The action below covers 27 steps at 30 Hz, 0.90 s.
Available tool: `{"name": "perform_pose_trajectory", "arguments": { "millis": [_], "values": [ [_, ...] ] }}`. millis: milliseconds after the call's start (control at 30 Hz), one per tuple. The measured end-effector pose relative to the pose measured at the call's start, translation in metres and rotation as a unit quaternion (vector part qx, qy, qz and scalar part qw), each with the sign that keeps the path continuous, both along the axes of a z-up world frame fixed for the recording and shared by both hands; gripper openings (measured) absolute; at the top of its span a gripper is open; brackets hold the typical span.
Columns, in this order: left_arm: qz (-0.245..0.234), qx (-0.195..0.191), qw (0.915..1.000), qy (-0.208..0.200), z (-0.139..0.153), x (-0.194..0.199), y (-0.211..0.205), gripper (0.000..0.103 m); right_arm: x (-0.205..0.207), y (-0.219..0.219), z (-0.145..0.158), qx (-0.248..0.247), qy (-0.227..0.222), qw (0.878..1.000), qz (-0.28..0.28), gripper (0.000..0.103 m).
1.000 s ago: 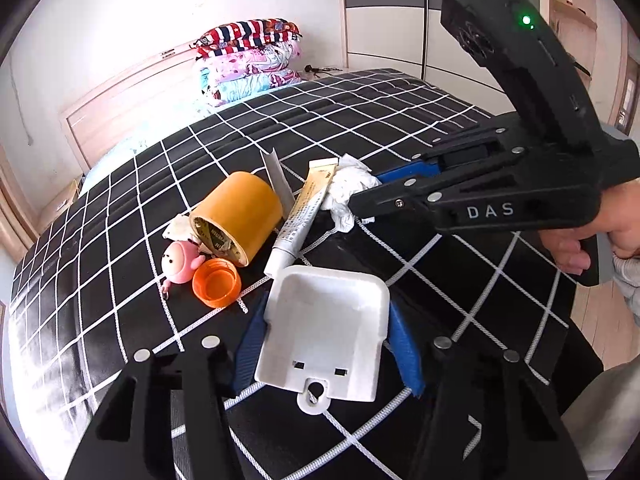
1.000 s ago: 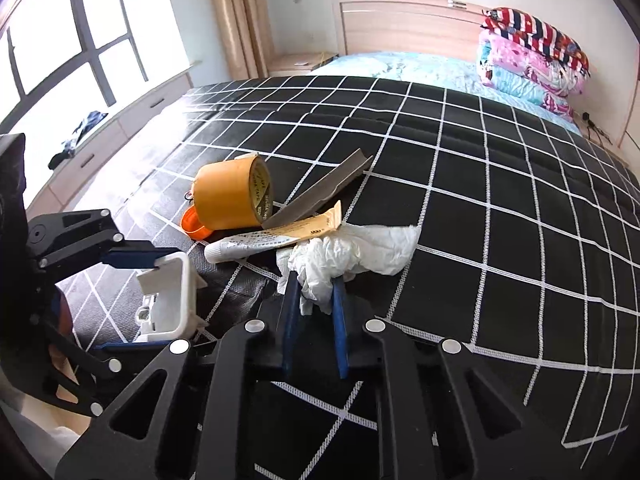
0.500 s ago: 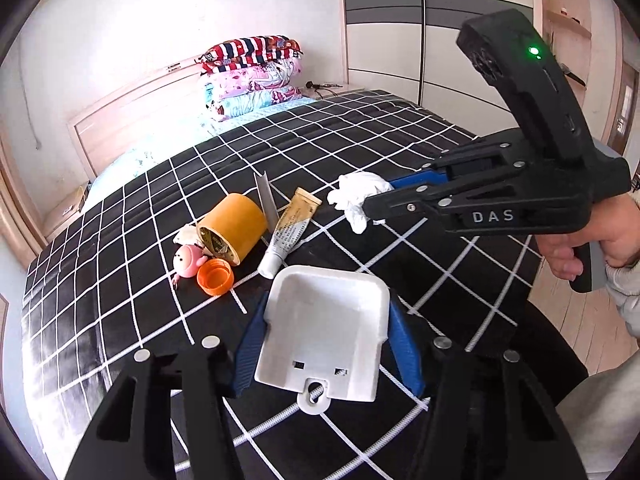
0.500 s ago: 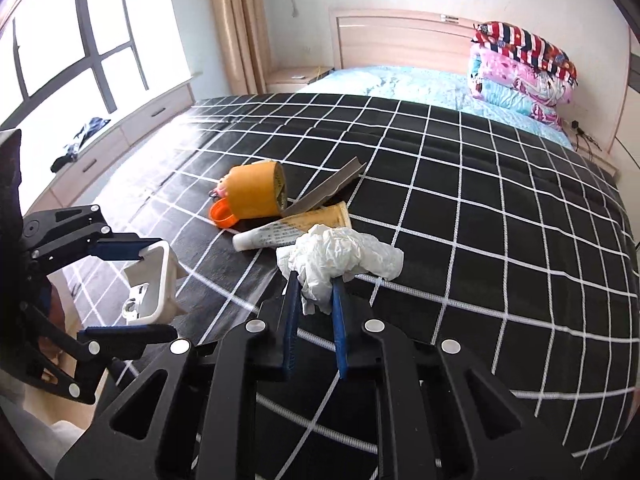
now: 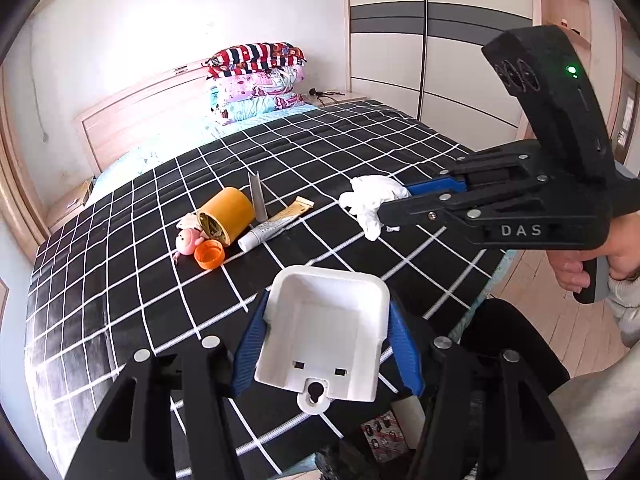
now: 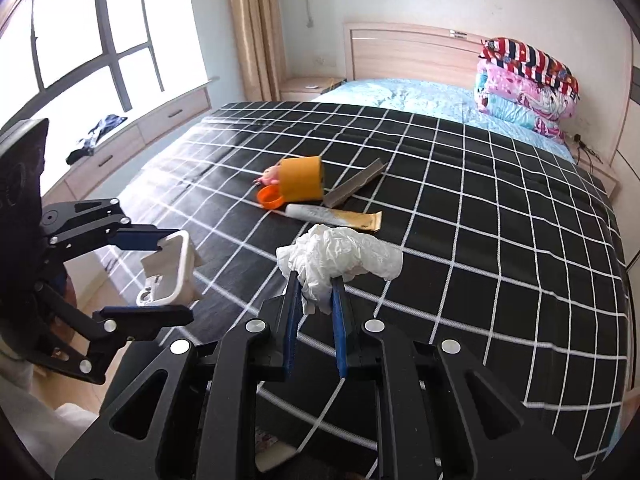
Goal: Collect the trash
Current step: 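Carry the glove and white holder over the trash bin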
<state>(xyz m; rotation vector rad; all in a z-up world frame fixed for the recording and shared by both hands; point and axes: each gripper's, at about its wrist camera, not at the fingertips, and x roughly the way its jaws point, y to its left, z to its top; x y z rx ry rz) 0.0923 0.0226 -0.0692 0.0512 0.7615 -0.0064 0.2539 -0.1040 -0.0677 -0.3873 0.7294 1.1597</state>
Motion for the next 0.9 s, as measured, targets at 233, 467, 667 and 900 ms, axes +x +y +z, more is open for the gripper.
{"name": "perform_pose_trajectory", "arguments": {
  "millis": [233,467,667,900],
  "values": [
    [-0.002,-0.003,1.0000,-0.003,0.002,-0.020,-0.017,0.055,-0.028,-0.017,0.004,0.007,-0.002,1.000,0.021,0.016],
    [-0.019,-0.034,0.9992,0.008,-0.014,-0.040,-0.030,0.055,-0.055,-0.037,-0.009,0.008,0.017,0.999,0.041,0.016],
    [-0.023,-0.054,0.9978,0.031,-0.035,-0.049,-0.035,0.055,-0.068,-0.046,-0.030,-0.003,0.046,0.998,0.047,0.016],
    [-0.016,-0.063,0.9959,0.064,-0.064,-0.055,-0.037,0.055,-0.083,-0.049,-0.054,-0.034,0.060,0.996,0.063,0.016]
  ]
}}
